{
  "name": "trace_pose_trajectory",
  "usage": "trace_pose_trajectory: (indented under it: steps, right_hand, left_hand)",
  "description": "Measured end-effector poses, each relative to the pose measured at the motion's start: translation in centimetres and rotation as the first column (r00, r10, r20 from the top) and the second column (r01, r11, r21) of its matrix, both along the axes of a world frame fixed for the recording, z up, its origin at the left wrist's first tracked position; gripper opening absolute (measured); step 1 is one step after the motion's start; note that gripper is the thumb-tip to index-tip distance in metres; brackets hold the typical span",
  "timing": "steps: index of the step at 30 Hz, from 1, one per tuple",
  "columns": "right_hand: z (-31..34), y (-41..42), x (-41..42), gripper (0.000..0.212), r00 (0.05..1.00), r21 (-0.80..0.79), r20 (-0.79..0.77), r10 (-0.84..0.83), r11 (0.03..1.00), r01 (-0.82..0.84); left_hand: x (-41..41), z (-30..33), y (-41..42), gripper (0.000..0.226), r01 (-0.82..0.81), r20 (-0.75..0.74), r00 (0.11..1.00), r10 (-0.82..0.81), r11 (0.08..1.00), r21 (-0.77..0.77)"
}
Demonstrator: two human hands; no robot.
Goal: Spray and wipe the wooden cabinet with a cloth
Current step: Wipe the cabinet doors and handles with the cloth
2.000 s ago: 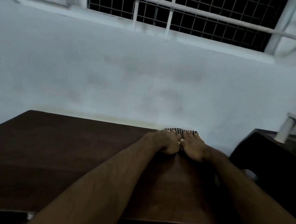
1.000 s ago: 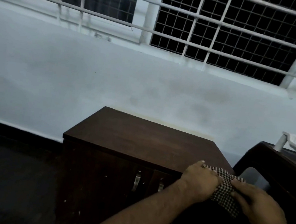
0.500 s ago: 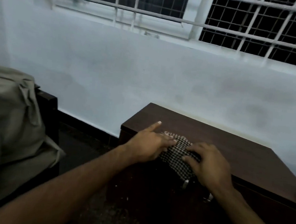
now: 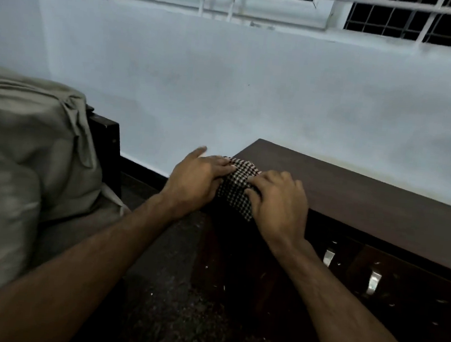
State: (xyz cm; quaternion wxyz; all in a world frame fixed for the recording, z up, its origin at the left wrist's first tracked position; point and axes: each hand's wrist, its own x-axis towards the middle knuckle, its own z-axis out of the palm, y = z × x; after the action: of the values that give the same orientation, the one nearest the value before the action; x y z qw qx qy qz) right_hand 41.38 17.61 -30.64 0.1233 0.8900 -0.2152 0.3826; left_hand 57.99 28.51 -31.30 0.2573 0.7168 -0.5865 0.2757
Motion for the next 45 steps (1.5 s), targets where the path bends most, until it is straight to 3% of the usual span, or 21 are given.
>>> trace_pose_trajectory:
  steps: [4, 7, 9, 12, 14, 17, 19, 21, 23, 29, 40, 45]
  right_hand:
    - [-2.1, -0.1, -1.9, 0.020, 0.998, -0.132, 0.055, -0.008, 0.991, 0.015]
    - [-3.4, 0.1, -2.4, 0.023, 0.999, -0.094, 0.042, -0.025, 0.995, 0.029]
    - [-4.2, 0.8, -2.2, 0.029, 0.998, -0.016, 0.031, -0.056, 0.998, 0.057]
    - [-4.8, 2.5, -1.8, 0.037, 0.993, 0.210, 0.087, -0.074, 0.976, 0.054]
    - [-5.7, 3.6, -1.8, 0.036, 0.979, 0.372, 0.195, -0.054, 0.928, -0.022]
    - [-6.8, 5.0, -1.9, 0.021, 0.921, 0.468, 0.384, -0.071, 0.874, -0.128]
    - [-7.4, 5.5, -1.6, 0.012, 0.853, 0.552, 0.513, -0.096, 0.798, -0.242]
    - [-7.6, 5.1, -1.0, 0.006, 0.770, 0.686, 0.610, -0.187, 0.611, -0.395]
    - [-7.7, 4.6, -0.4, 0.009, 0.749, 0.781, 0.600, -0.282, 0.408, -0.472]
    - [-5.5, 2.8, 1.1, 0.029, 0.624, 0.756, 0.637, -0.452, 0.208, -0.620]
    - [-7.3, 2.9, 1.9, 0.029, 0.717, 0.806, 0.565, -0.408, 0.088, -0.585]
    - [-5.8, 2.6, 3.1, 0.026, 0.683, 0.778, 0.622, -0.383, 0.202, -0.595]
  left_hand:
    - [-2.7, -3.0, 0.8, 0.034, -0.047, -0.061, 0.998, 0.033, 0.967, -0.249]
    - [-3.6, -3.9, 0.4, 0.032, -0.075, -0.175, 0.983, 0.050, 0.987, -0.142]
    - [-4.1, -4.2, 0.1, 0.026, -0.095, -0.358, 0.932, 0.065, 0.993, -0.068]
    - [-4.1, -4.6, -0.5, 0.019, -0.128, -0.611, 0.790, 0.043, 0.987, -0.096]
    - [-3.9, -4.7, -0.9, 0.019, -0.152, -0.684, 0.729, 0.029, 0.981, -0.120]
    - [-4.0, -4.4, -1.2, 0.017, -0.191, -0.703, 0.709, 0.047, 0.973, -0.128]
    - [-4.2, -4.3, -1.4, 0.016, -0.223, -0.702, 0.710, 0.058, 0.964, -0.146]
    - [-4.2, -4.3, -1.6, 0.015, -0.250, -0.723, 0.687, 0.072, 0.958, -0.142]
    - [-4.0, -4.7, -1.8, 0.019, -0.238, -0.767, 0.639, 0.057, 0.963, -0.126]
    - [-3.4, -4.4, -1.9, 0.035, -0.090, -0.940, 0.256, -0.226, 0.963, -0.256]
    - [-3.6, -7.6, -1.9, 0.021, -0.239, -0.925, 0.319, -0.207, 0.927, -0.290]
    - [-2.7, -5.9, -2.1, 0.020, -0.211, -0.928, 0.306, -0.212, 0.936, -0.283]
